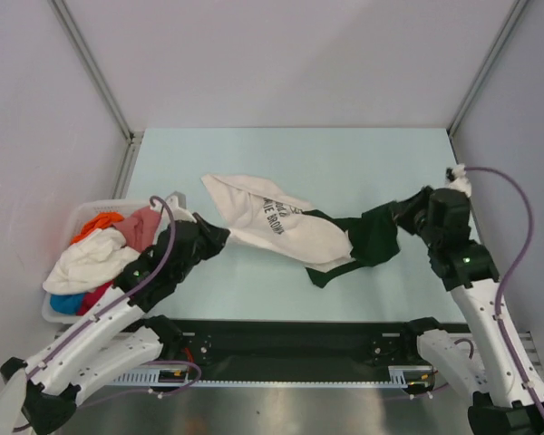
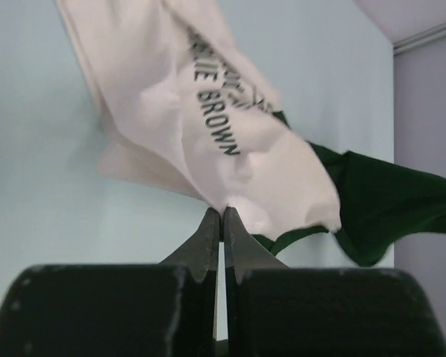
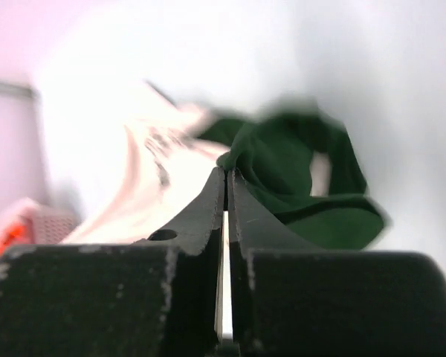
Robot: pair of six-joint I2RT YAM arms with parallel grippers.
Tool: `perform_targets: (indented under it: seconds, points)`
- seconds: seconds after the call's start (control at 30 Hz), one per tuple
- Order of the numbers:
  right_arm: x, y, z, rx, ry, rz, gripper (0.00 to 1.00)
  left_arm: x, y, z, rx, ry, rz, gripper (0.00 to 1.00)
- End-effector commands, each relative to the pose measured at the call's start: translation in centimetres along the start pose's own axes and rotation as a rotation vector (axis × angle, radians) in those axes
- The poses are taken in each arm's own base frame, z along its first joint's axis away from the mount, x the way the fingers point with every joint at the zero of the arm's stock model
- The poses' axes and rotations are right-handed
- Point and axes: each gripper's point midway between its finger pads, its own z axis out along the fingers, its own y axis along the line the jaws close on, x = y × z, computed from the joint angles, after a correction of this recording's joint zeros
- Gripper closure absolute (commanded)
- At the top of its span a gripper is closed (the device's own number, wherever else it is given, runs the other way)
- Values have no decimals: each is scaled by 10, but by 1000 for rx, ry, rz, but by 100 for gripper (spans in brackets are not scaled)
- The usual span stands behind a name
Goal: Fold and stack the t-shirts
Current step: Flatten the tshirt out
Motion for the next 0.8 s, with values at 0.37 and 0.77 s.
perform_targets:
  seconds: [0.37,0.77]
  points:
    - [-263,148,-233,-327,-796,-94,100,-218,-178,-145,311,-528,425,100]
    - [-305,154,-422,-552,-1205,-73,100,-304,-211,-326,582,-854,376,100]
